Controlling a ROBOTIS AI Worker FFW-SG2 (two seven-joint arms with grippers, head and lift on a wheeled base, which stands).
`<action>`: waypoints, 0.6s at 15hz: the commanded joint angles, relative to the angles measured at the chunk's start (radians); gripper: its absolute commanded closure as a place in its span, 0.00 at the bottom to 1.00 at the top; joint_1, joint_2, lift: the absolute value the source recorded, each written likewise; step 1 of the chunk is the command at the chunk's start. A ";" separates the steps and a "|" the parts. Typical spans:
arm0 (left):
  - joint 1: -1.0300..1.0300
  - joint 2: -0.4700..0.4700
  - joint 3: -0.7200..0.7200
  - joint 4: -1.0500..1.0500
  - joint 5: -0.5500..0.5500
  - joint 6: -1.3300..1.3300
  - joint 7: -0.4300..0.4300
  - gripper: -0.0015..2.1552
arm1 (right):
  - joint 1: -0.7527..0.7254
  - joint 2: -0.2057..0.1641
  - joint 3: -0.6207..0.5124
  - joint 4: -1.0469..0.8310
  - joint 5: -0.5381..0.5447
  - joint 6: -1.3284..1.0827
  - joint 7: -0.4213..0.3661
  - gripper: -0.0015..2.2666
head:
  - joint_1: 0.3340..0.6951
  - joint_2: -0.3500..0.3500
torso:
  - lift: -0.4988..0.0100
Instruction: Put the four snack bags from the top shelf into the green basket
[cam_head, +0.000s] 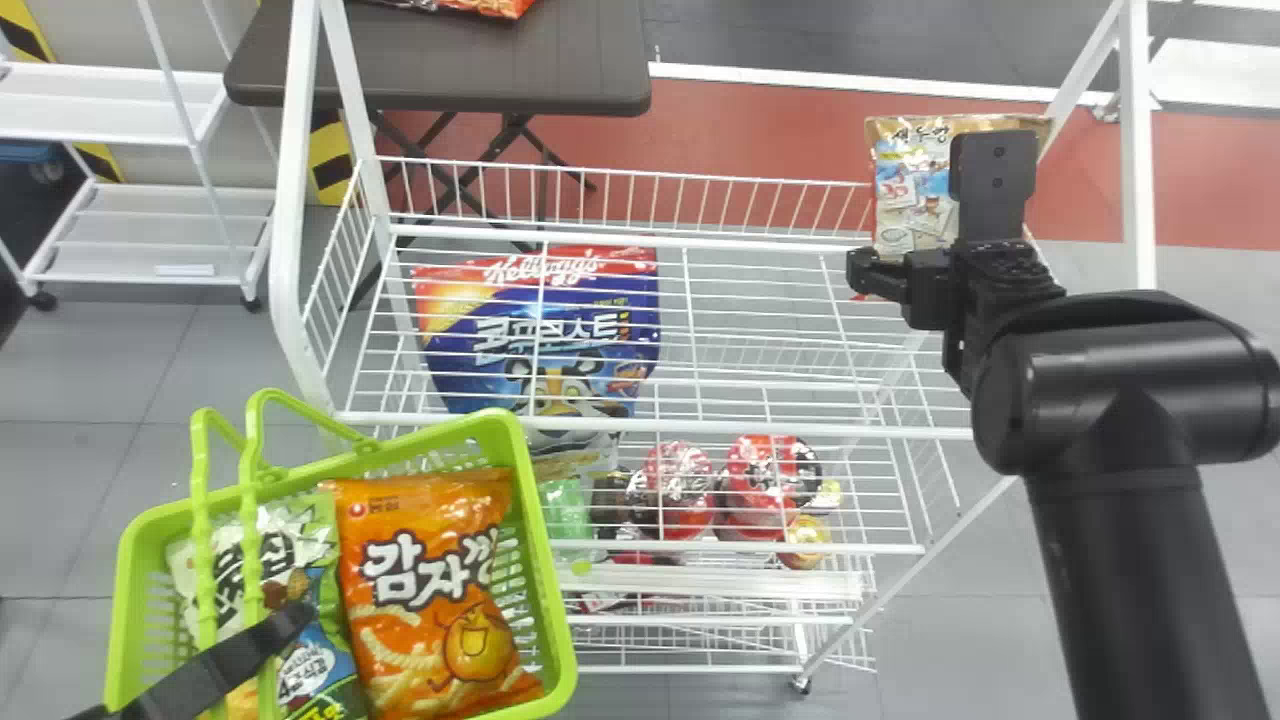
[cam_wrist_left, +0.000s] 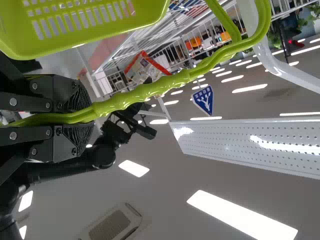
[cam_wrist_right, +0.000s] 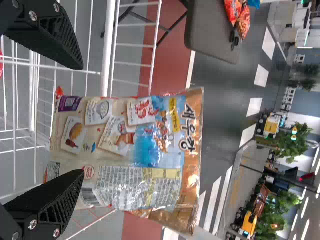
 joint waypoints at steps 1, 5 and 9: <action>0.000 0.000 0.000 0.000 0.000 0.000 -0.010 1.00 | -0.020 0.000 -0.013 0.042 0.006 0.000 -0.031 0.03 | 1.00 0.30 | 0.98; 0.008 0.000 0.000 -0.001 0.004 0.000 -0.010 1.00 | -0.023 0.000 -0.004 0.063 0.019 -0.015 -0.111 0.03 | 1.00 0.24 | 0.98; 0.012 0.000 0.000 -0.003 0.005 0.000 -0.010 1.00 | -0.112 0.000 0.001 0.180 0.047 -0.015 -0.150 0.03 | 1.00 0.21 | 0.98</action>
